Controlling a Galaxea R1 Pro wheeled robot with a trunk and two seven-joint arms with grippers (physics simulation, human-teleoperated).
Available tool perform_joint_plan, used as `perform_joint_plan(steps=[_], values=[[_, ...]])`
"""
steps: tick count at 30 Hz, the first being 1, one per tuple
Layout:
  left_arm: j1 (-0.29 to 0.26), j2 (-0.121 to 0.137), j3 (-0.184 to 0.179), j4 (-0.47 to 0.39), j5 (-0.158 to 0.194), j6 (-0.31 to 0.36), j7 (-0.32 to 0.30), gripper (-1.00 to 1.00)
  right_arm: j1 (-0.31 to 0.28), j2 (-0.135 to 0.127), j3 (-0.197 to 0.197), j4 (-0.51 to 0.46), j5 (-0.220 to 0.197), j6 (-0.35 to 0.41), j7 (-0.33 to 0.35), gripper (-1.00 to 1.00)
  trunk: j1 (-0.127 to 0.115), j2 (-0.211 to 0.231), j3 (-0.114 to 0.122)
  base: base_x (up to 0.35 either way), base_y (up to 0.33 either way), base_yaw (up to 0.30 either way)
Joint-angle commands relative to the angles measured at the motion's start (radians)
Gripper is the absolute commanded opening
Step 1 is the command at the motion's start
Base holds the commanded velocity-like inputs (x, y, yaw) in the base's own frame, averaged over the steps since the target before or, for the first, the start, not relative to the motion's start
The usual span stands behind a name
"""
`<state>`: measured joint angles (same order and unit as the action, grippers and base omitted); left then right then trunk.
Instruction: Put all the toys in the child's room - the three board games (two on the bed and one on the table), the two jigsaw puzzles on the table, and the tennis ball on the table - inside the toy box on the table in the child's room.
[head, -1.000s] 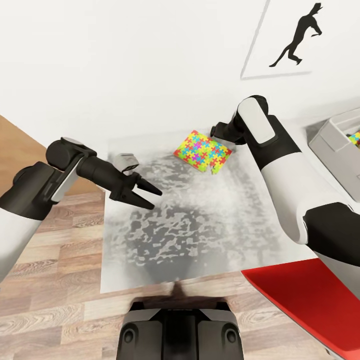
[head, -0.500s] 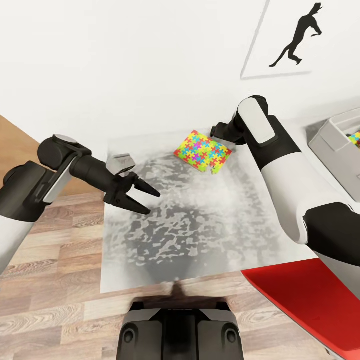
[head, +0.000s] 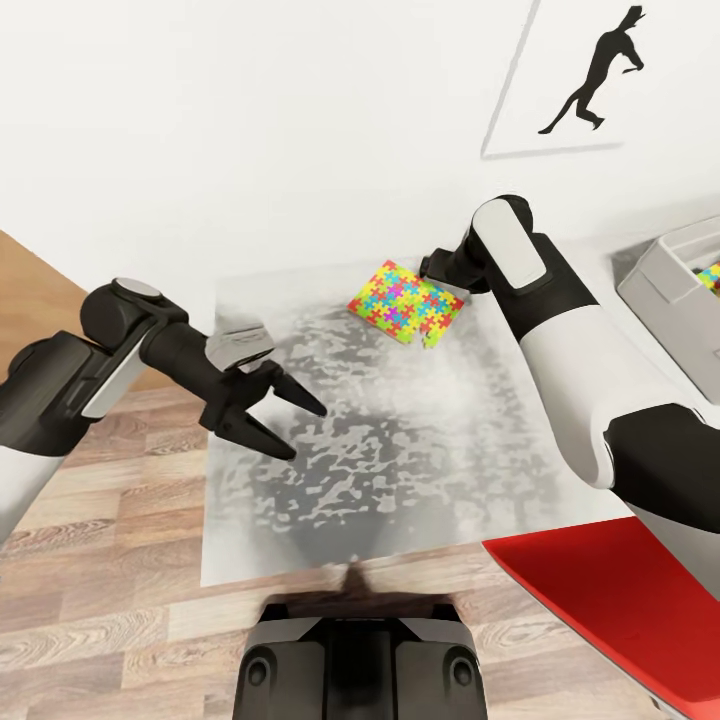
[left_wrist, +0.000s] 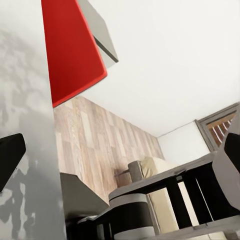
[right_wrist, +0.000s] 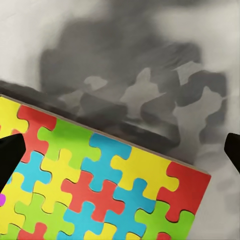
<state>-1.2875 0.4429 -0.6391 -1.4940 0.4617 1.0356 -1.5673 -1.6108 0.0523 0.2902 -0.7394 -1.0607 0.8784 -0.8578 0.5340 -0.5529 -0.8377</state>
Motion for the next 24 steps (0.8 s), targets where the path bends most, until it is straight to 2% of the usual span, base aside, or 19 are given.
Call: perform_joint_plan(steps=[1, 13, 24], values=[[-0.001, 0.001, -0.007, -0.001, 0.002, 0.011, -0.004, 1.0, -0.001, 0.0, 0.003, 0.0, -0.01, 0.001, -0.01, 1.0, 0.0, -0.001, -0.001, 0.0, 0.0, 0.0], [-0.001, 0.002, -0.017, -0.003, 0.005, 0.01, -0.004, 1.0, -0.002, 0.001, 0.006, 0.0, -0.01, 0.002, -0.008, 1.0, 0.0, -0.001, -0.001, 0.0, 0.0, 0.0], [-0.001, 0.006, -0.02, -0.002, 0.004, 0.009, -0.004, 1.0, 0.0, 0.003, 0.009, 0.001, -0.008, 0.001, 0.033, 1.0, 0.0, -0.001, -0.001, -0.02, 0.004, 0.0]])
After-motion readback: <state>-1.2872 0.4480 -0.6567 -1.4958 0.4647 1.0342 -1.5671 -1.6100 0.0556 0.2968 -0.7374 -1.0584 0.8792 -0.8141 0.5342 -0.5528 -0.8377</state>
